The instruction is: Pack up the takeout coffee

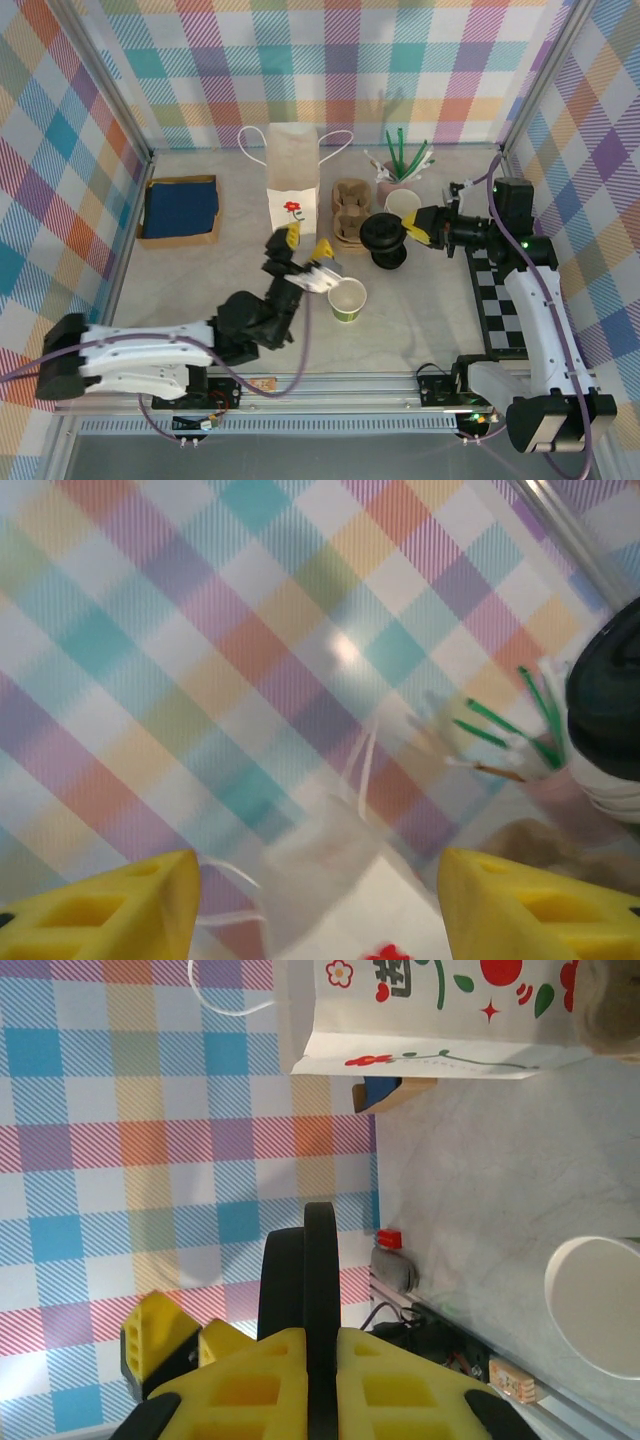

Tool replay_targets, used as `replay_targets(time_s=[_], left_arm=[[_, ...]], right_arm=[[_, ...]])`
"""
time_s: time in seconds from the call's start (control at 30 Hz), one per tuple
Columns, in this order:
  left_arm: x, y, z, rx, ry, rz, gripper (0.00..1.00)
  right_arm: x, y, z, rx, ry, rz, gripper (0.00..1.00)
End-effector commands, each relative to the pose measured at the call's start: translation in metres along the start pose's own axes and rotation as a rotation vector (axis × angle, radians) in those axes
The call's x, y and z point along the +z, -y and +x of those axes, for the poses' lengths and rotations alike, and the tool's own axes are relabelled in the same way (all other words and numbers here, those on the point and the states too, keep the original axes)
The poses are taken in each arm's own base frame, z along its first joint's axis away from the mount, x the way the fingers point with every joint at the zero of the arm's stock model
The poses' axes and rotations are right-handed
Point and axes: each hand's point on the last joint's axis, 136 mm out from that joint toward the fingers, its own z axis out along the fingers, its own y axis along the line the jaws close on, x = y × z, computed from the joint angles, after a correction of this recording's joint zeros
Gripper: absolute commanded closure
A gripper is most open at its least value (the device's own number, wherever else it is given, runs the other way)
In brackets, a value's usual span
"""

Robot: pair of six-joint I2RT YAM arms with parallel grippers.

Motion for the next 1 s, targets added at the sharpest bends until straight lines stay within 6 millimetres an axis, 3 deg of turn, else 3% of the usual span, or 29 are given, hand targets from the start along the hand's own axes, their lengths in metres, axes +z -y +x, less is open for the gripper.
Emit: replay_targets(time_s=[0.0, 0.13, 0.2, 0.47, 0.67, 0.97], left_arm=[[0.0, -0.006, 0.057, -0.3, -0.243, 0.084, 0.37], [-0.005, -0.02, 0.081, -0.604, -0.336, 0.15, 0.37], [-0.007, -0.016, 0.087, -0.69, -0.372, 0.2, 0.37], [-0.009, 0.039, 0.112, -0.954, -0.547, 0.429, 0.37], [-0.005, 0.054, 0.126, -1.163, -0.564, 0.474, 0.38], [-0.009, 0.065, 0.147, -1.163, -0.629, 0.453, 0.39]], right_arm=[[-0.002, 0.006, 0.004, -0.029, 0.004, 0.002, 0.88], [0.0, 0.016, 0.012, -0.015, -0.008, -0.001, 0.87], [0.0, 0.02, 0.017, -0.008, -0.017, -0.006, 0.87], [0.021, 0.057, 0.046, 0.028, -0.066, 0.0, 0.86], [0.037, 0.08, 0.054, 0.013, -0.067, 0.012, 0.86], [0.053, 0.112, 0.054, 0.02, -0.071, 0.042, 0.85]])
